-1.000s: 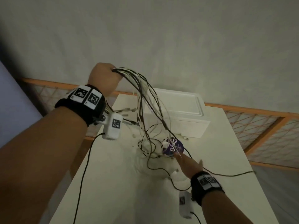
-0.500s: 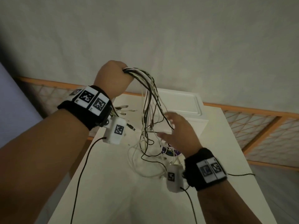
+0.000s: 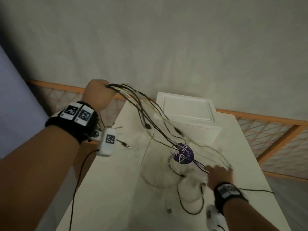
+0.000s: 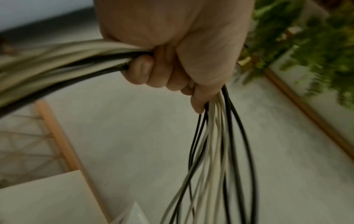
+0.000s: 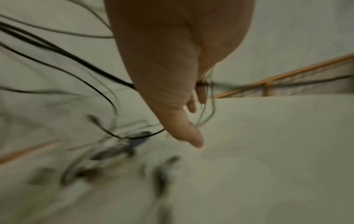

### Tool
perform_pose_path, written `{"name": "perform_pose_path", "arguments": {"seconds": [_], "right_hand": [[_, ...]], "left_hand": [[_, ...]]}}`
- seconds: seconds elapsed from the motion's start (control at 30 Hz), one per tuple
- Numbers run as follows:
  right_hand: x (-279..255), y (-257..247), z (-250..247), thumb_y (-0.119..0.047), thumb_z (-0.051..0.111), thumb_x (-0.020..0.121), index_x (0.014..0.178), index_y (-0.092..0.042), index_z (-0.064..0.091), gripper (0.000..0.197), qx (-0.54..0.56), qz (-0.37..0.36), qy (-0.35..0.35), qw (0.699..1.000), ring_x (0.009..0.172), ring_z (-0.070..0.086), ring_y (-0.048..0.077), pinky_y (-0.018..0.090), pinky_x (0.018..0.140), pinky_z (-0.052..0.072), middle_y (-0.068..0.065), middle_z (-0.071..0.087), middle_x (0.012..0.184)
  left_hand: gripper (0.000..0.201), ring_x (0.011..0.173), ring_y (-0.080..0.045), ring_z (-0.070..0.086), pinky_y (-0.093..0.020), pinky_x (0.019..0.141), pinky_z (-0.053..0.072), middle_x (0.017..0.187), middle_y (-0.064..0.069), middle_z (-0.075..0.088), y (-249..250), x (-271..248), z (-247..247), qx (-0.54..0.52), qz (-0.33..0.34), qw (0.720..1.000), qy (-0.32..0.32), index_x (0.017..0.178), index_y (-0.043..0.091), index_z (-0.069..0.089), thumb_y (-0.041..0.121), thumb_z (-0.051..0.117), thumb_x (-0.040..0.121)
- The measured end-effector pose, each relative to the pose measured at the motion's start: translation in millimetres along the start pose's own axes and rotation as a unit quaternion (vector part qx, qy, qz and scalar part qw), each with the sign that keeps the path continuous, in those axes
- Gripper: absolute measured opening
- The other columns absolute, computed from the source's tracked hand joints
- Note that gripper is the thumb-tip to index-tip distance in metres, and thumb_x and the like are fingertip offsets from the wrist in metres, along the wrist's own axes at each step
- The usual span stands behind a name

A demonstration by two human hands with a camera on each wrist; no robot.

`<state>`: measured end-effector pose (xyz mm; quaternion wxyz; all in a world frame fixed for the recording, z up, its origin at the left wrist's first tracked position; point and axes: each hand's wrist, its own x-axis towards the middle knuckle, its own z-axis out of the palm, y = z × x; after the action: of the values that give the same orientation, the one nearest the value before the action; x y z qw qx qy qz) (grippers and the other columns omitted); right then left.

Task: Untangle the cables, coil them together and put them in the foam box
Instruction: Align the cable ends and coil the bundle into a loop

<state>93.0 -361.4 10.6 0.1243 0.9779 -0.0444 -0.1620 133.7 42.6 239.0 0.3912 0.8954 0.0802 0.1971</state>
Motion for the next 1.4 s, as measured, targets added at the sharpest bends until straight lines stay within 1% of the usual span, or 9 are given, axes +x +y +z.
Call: {"name": "perform_pose_path", "arguments": {"seconds": [0.17, 0.3, 0.43, 0.53, 0.67, 0.8, 0.97, 1.23, 1.4], "right_hand": [[-8, 29, -10, -0.031, 0.057, 0.083, 0.143, -0.049, 0.023, 0.071, 0.002, -0.006, -0.119, 0.993, 0.137, 0.032, 0.01, 0.061, 0.112, 0.0, -0.019, 0.038, 0.146], [-18, -5, -87, -0.02, 0.071, 0.08, 0.145, -0.027, 0.036, 0.075, 0.115, -0.122, -0.183, 0.969, 0.135, 0.037, 0.017, 0.03, 0.11, 0.027, -0.003, 0.04, 0.148], [-47, -50, -174, -0.027, 0.06, 0.087, 0.11, -0.013, 0.068, 0.028, 0.121, -0.272, 0.044, 0.954, 0.107, 0.059, 0.019, 0.023, 0.093, 0.041, 0.004, 0.067, 0.111], [-59, -92, -210, -0.022, 0.067, 0.079, 0.133, -0.015, 0.051, 0.057, 0.312, -0.306, 0.234, 0.868, 0.124, 0.047, 0.018, 0.024, 0.104, 0.031, 0.003, 0.054, 0.133], [-68, -144, -227, -0.007, 0.059, 0.08, 0.15, -0.007, 0.017, 0.081, 0.295, -0.374, 0.109, 0.872, 0.13, 0.043, 0.028, 0.036, 0.106, 0.036, 0.016, 0.04, 0.145], [-62, -149, -221, -0.011, 0.048, 0.089, 0.151, -0.007, 0.005, 0.076, 0.236, -0.35, 0.068, 0.904, 0.107, 0.056, 0.029, 0.034, 0.088, 0.045, 0.019, 0.056, 0.123], [-73, -160, -201, -0.012, 0.043, 0.092, 0.15, -0.004, -0.005, 0.076, 0.179, -0.306, 0.142, 0.924, 0.066, 0.054, 0.018, 0.03, 0.059, 0.043, 0.007, 0.063, 0.085], [-87, -128, -207, -0.021, 0.047, 0.09, 0.14, -0.022, 0.042, 0.051, 0.268, -0.273, 0.207, 0.901, 0.107, 0.06, 0.023, 0.032, 0.087, 0.046, 0.003, 0.064, 0.119], [-91, -87, -210, -0.02, 0.054, 0.083, 0.115, -0.029, 0.063, 0.035, 0.38, -0.258, 0.222, 0.86, 0.077, 0.061, 0.01, 0.024, 0.072, 0.044, -0.011, 0.067, 0.088]], "left_hand": [[0.028, 0.056, -0.026, 0.046, -0.03, 0.049, 0.03, 0.056, -0.011, 0.05, -17, -6, 9, 0.081, 0.0, 0.996, -0.044, 0.058, 0.01, 0.054, 0.015, 0.058, 0.085], [0.035, 0.053, -0.021, 0.044, -0.028, 0.048, 0.027, 0.054, -0.005, 0.046, -18, -18, 40, 0.128, 0.02, 0.987, -0.091, 0.053, 0.016, 0.042, 0.014, 0.055, 0.085], [0.028, 0.065, -0.025, 0.052, -0.028, 0.051, 0.031, 0.063, -0.003, 0.052, -13, -32, 59, 0.157, 0.033, 0.979, -0.128, 0.059, 0.017, 0.047, 0.018, 0.054, 0.086], [0.03, 0.068, -0.025, 0.055, -0.029, 0.056, 0.033, 0.061, 0.003, 0.049, 1, -48, 74, 0.197, 0.101, 0.961, -0.165, 0.058, 0.02, 0.044, 0.019, 0.055, 0.086], [0.018, 0.088, -0.034, 0.062, -0.033, 0.069, 0.04, 0.09, -0.019, 0.066, 6, -63, 86, 0.202, 0.198, 0.927, -0.245, 0.089, -0.002, 0.067, 0.006, 0.051, 0.089], [0.012, 0.076, -0.029, 0.063, -0.032, 0.065, 0.041, 0.083, -0.018, 0.068, -6, -66, 86, 0.172, 0.202, 0.921, -0.284, 0.087, -0.002, 0.067, 0.007, 0.059, 0.084], [0.088, 0.086, -0.019, 0.062, -0.023, 0.068, 0.044, 0.103, -0.006, 0.064, -23, -65, 91, 0.11, 0.156, 0.933, -0.304, 0.145, 0.005, 0.023, 0.022, 0.076, 0.077], [0.018, 0.057, -0.005, 0.05, -0.026, 0.061, 0.042, 0.065, 0.007, 0.057, -73, -75, 105, -0.067, 0.05, 0.959, -0.27, 0.079, 0.023, 0.057, 0.024, 0.076, 0.08], [0.029, 0.055, -0.012, 0.056, -0.029, 0.06, 0.046, 0.064, 0.0, 0.06, -109, -83, 117, -0.055, -0.004, 0.958, -0.283, 0.067, 0.02, 0.057, 0.04, 0.069, 0.085]]}}
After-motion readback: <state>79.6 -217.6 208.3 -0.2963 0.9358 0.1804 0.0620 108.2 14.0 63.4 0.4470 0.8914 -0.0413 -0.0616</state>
